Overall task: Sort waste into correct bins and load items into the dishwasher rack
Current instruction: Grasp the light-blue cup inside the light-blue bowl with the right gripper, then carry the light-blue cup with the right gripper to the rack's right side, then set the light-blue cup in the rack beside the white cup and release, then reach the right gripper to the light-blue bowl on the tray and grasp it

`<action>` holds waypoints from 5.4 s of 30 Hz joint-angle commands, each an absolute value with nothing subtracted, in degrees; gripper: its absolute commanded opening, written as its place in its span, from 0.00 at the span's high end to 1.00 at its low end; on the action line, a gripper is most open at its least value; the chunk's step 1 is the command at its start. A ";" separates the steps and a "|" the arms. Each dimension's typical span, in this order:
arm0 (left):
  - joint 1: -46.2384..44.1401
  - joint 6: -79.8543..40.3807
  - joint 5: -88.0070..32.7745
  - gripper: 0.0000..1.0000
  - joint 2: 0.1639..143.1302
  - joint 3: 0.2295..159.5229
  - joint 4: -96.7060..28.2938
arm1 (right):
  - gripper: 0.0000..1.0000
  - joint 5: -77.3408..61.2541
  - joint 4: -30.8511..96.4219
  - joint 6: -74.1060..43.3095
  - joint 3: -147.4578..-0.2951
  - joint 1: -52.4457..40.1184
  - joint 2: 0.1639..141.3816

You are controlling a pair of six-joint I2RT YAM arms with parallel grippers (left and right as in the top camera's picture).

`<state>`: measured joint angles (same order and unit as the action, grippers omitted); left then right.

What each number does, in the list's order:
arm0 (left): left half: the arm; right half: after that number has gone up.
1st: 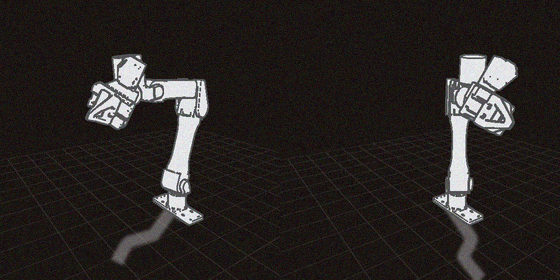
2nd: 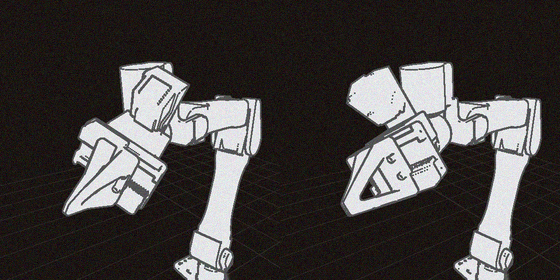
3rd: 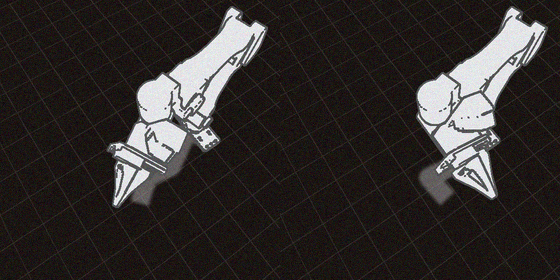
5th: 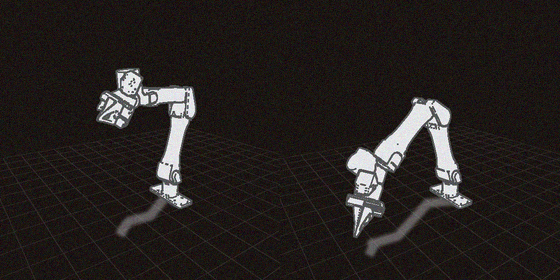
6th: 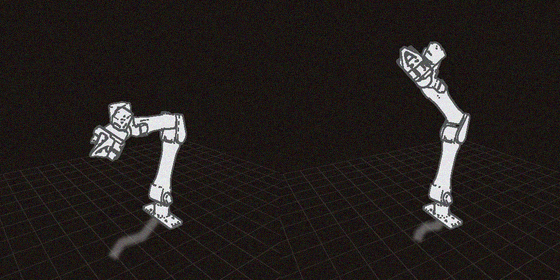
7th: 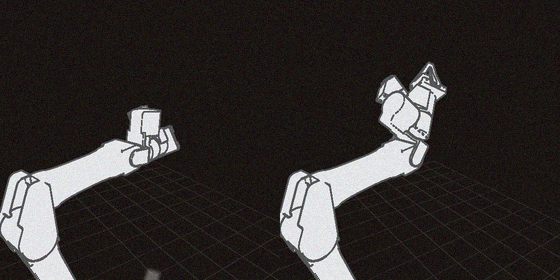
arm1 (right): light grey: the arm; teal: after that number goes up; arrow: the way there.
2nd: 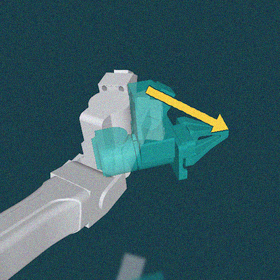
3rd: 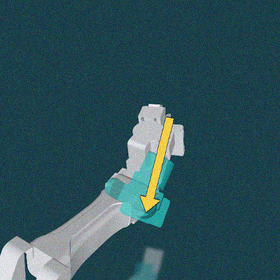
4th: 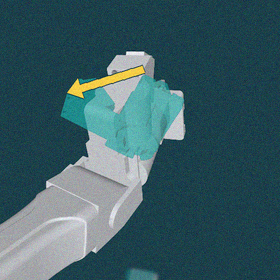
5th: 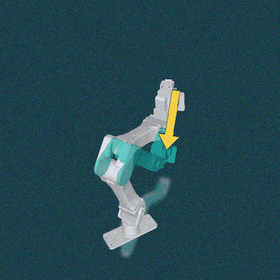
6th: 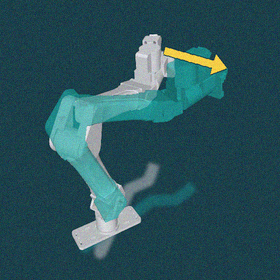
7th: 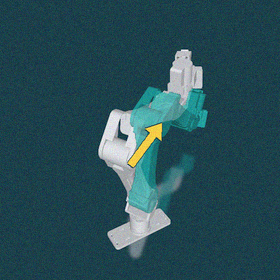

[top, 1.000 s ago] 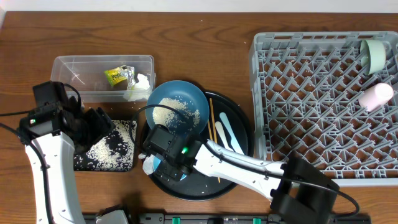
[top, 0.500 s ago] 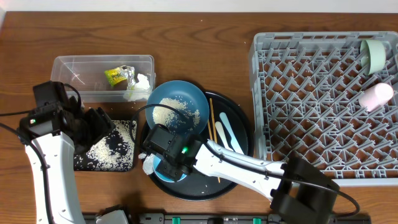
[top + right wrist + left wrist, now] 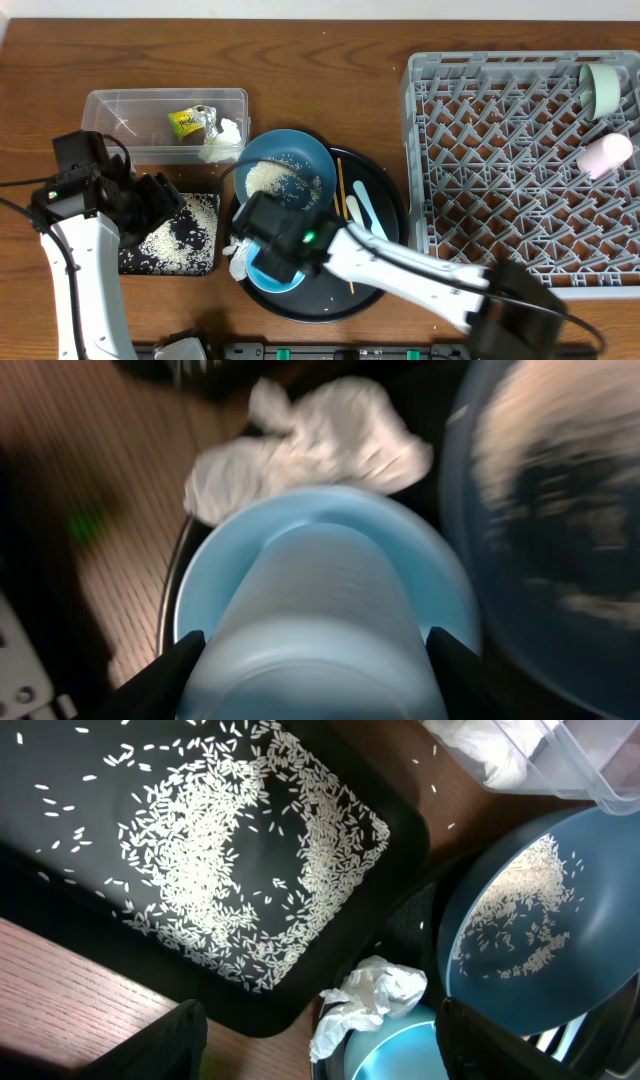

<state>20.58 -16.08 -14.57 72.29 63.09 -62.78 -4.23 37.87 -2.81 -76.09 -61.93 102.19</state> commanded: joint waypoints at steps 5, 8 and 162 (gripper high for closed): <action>20.82 -15.49 -13.85 0.25 72.71 63.00 -62.98 | 0.47 -1.21 41.15 -2.72 -76.42 -52.12 88.05; 20.82 -15.49 -13.82 0.25 72.71 63.00 -62.98 | 0.47 2.55 44.64 -2.72 -76.42 -46.04 83.57; 20.82 -15.49 -13.82 0.25 72.71 63.00 -63.18 | 0.31 -12.51 53.71 -6.33 -76.79 -39.20 101.41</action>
